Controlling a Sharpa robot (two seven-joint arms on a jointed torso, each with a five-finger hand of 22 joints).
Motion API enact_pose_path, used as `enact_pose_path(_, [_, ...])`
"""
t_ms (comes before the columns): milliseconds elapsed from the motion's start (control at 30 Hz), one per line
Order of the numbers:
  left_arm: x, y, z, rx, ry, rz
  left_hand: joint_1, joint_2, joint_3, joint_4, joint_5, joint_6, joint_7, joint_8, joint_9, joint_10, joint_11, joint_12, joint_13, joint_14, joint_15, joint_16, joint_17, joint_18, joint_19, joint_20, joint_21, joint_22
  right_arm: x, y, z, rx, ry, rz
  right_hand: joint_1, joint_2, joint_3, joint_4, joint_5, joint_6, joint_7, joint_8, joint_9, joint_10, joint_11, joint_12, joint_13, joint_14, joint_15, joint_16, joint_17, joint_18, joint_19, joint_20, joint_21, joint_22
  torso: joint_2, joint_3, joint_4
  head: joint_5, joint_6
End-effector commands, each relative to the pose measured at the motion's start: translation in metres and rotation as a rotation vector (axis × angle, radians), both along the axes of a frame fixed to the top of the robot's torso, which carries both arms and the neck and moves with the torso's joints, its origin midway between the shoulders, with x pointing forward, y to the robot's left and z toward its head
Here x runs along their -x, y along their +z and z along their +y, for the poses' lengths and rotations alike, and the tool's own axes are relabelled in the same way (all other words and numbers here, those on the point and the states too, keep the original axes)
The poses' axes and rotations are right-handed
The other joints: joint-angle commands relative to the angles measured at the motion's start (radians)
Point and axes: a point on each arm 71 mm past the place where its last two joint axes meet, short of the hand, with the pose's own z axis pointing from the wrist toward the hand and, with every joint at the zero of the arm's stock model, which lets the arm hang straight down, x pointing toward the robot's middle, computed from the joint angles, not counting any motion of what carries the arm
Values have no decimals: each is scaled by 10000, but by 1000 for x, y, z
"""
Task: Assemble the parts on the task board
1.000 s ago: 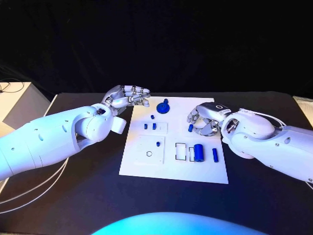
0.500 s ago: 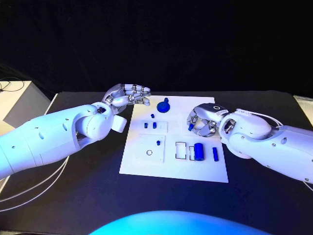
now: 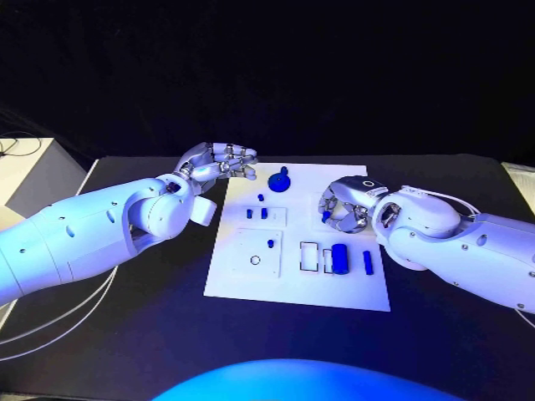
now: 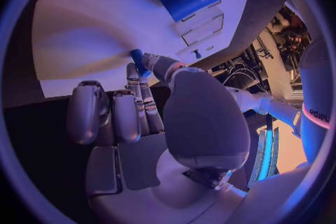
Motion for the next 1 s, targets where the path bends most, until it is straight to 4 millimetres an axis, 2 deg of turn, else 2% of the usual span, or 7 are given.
enact_pose_path(33, [0,1,-2,110,-162,-70,-26,41,-59,-2,3,56,17,-37,-5,-46,-11,-23,8,-74,-8,-63,8,-32,-20,50,-34,-8,2,-3,2,154,70,18,-106,66,31,88,-39,130,-19,56,3,117,-16,51,20,339,-95,71,16,-66,185,-40,54,723,0,3,1,-2,-5])
enact_pose_path(167, [1,1,-2,109,-164,-67,-26,41,-59,-2,3,56,17,-37,-5,-46,-11,-23,8,-74,-8,-63,8,-32,-20,50,-34,-8,2,-2,2,58,33,-54,-63,156,81,119,45,321,-71,166,47,288,-74,100,70,354,-141,120,70,-97,233,-72,234,828,-2,5,1,-4,-11])
enact_pose_path(267, [0,1,-2,108,-164,-64,-26,41,-59,-2,3,56,17,-37,-5,-46,-11,-23,8,-74,-8,-63,8,-32,-20,50,-34,-8,2,-1,2,-155,-43,-116,157,452,291,63,-213,564,-151,326,131,569,-177,143,165,396,-227,228,200,-163,330,-145,603,1038,-2,2,-5,-6,-13])
enact_pose_path(333, [0,1,-2,109,-165,-64,-26,41,-59,-2,3,56,17,-37,-5,-46,-11,-23,8,-74,-8,-63,8,-32,-20,50,-34,-8,3,-1,1,-326,-117,-129,239,604,392,22,-212,660,-171,409,190,694,-213,146,212,406,-256,259,229,-190,365,-174,747,1123,-4,0,-6,-6,-14])
enact_pose_path(467, [0,1,-2,110,-169,-60,-18,46,-58,-9,4,58,16,-38,-4,-47,-13,-20,9,-74,-10,-68,20,-28,-15,52,-42,-11,3,1,-1,-735,-325,-207,362,773,528,-100,-213,720,-184,519,304,899,-263,143,287,417,-299,304,279,-233,419,-216,983,1261,-4,0,4,-7,-14])
enact_pose_path(733, [0,1,-1,99,-138,-56,-18,46,-58,-9,4,58,16,-38,-4,-47,-13,-20,9,-74,-10,-68,20,-28,-15,52,-42,-11,5,8,-7,-1510,-650,-543,407,814,651,-201,-399,688,-174,560,378,966,-269,86,334,412,-308,303,265,-258,442,-235,1109,1340,-8,1,-4,26,-24])
enact_pose_path(1000, [-1,0,0,82,-94,-48,-18,46,-58,-9,4,58,16,-38,-4,-47,-13,-20,9,-74,-10,-68,20,-28,-15,52,-42,-11,14,25,-10,-2160,-550,-819,410,819,676,-221,-466,683,-172,572,399,978,-268,66,348,415,-306,319,287,-272,458,-236,1182,1381,-13,-11,-10,96,-42])
